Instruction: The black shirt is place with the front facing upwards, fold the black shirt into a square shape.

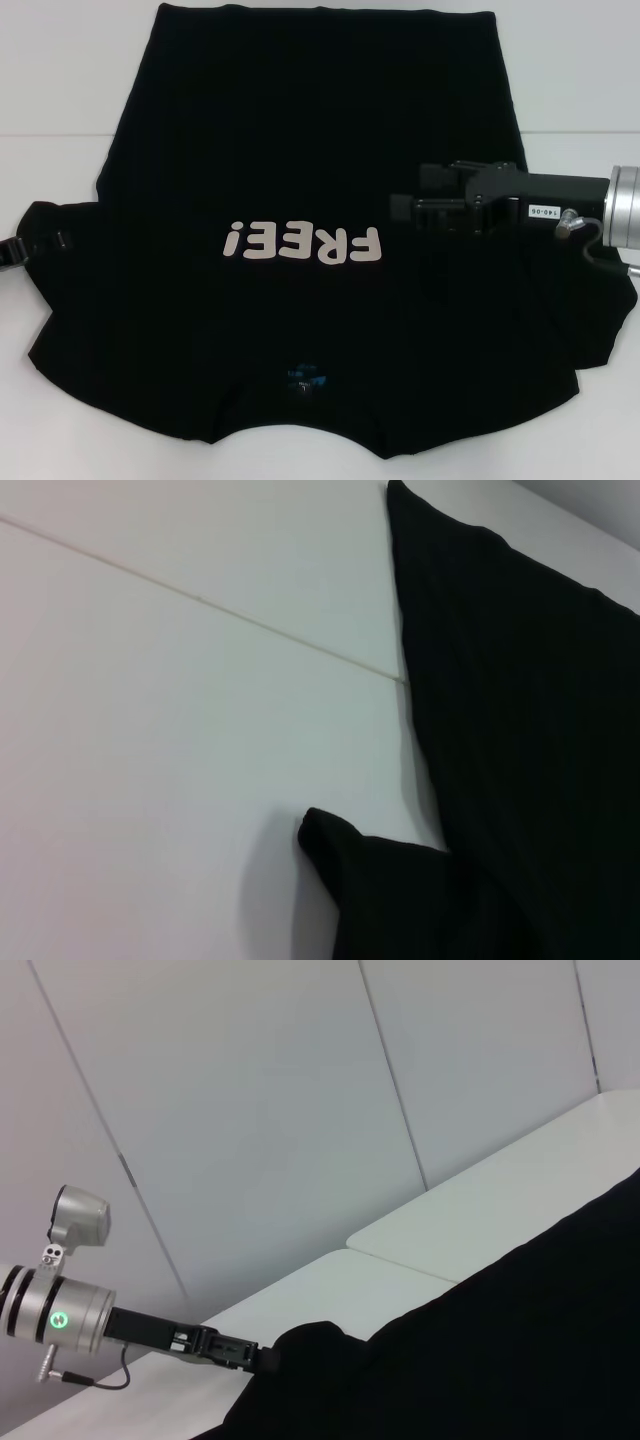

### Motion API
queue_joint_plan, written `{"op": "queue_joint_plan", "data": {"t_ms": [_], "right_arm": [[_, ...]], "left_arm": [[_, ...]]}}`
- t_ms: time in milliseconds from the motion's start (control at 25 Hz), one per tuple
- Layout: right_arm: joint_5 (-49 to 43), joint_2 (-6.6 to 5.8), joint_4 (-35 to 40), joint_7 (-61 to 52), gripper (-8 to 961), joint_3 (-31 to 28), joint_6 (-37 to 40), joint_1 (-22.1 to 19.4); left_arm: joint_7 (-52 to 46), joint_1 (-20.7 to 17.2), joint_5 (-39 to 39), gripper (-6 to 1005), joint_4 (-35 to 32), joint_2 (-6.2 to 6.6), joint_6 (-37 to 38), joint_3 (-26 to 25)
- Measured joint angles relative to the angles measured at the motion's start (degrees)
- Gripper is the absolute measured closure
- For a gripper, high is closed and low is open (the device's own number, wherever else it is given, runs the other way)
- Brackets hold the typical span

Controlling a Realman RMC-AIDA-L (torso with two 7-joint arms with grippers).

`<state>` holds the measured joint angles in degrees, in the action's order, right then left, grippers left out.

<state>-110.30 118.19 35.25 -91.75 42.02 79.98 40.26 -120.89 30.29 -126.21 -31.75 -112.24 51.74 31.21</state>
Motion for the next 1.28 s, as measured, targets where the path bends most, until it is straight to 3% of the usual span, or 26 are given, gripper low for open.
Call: {"op": "queue_joint_plan", "data": {"t_ms": [680,1280], "right_arm": [[0.0,-0.14,0.0,-0.3,54,0.0,0.0,0.1],[0.0,0.01,0.1,-0.4,54,-0.1,-0.1,0.2]], "left_arm": [[0.2,0.4,0.0,249,-0.3,-0.42,-2.4,1.9],[-0.2,0.7,-1.4,798,-0.4,-0.45,-3.7,1.9]]}}
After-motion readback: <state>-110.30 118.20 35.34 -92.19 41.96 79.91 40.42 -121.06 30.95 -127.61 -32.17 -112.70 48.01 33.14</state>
